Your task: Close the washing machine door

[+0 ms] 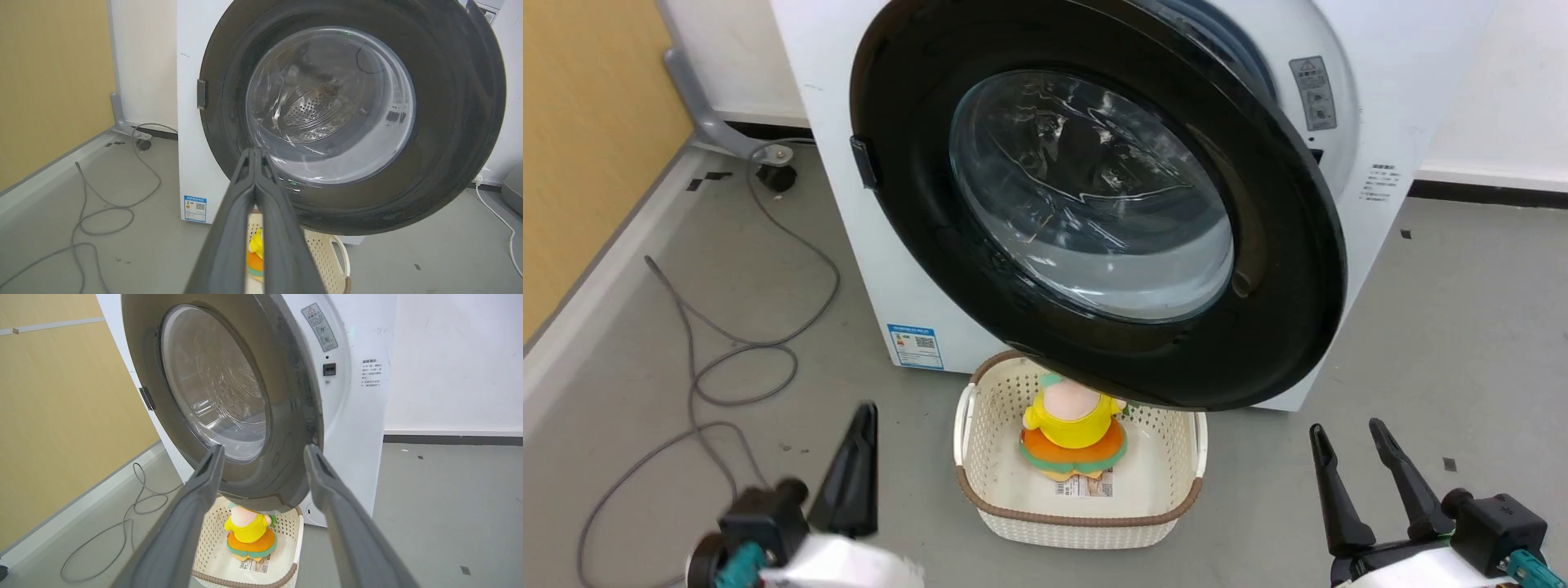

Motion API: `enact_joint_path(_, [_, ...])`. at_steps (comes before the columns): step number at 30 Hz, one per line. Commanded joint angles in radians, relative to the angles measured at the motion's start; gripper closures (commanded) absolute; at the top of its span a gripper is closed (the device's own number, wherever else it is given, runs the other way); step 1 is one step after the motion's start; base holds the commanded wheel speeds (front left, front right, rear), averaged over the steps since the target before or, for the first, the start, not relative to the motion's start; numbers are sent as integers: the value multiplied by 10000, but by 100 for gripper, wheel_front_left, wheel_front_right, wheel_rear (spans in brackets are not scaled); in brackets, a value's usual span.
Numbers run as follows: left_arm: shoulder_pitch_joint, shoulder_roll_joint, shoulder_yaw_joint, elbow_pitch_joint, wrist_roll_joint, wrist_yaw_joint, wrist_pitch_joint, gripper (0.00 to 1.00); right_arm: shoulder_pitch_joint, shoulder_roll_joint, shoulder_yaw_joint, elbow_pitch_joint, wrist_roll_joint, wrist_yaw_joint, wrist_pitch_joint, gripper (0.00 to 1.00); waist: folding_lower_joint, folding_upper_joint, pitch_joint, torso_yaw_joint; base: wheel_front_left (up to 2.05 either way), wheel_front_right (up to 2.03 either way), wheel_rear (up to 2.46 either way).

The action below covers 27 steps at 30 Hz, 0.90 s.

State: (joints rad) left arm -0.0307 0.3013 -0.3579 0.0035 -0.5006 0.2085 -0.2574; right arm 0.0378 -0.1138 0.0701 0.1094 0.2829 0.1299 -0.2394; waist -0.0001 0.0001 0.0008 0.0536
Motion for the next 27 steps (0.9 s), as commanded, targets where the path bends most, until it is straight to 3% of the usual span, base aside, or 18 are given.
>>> enact_joint_path(1, [245,-66,52,-35,210,18,-43,64,128,-2,3,-74,31,8,5,0,1,-1,7,42,0,0,0])
enact_joint_path(2, [342,-43,20,-22,428,-13,-43,1,138,-2,14,-75,31,8,7,0,1,-1,12,59,0,0,0])
enact_joint_path(11, [605,-359,-106,265,1309,-243,-43,0,205,-64,135,-55,74,8,44,0,1,-1,71,297,0,0,0])
enact_joint_path(12, [587,-396,-108,271,1403,-244,-43,0,196,-98,183,-70,88,8,75,18,1,-1,101,336,0,0,0])
enact_joint_path(13, [555,-435,-122,283,1484,-261,-43,0,169,-131,219,-103,124,8,87,66,1,-1,140,387,0,0,0])
enact_joint_path(14, [516,-477,-129,300,1547,-285,-43,0,133,-185,267,-138,146,8,106,100,1,-1,177,438,0,0,0])
enact_joint_path(21, [273,-713,-135,389,1894,-449,-43,0,-501,-807,728,-290,201,8,423,100,1,-1,551,882,0,0,0])
enact_joint_path(27, [-10,-994,-141,356,1941,-628,-43,0,-1817,-1798,1242,-41,673,8,951,100,1,-1,1264,1254,0,0,0])
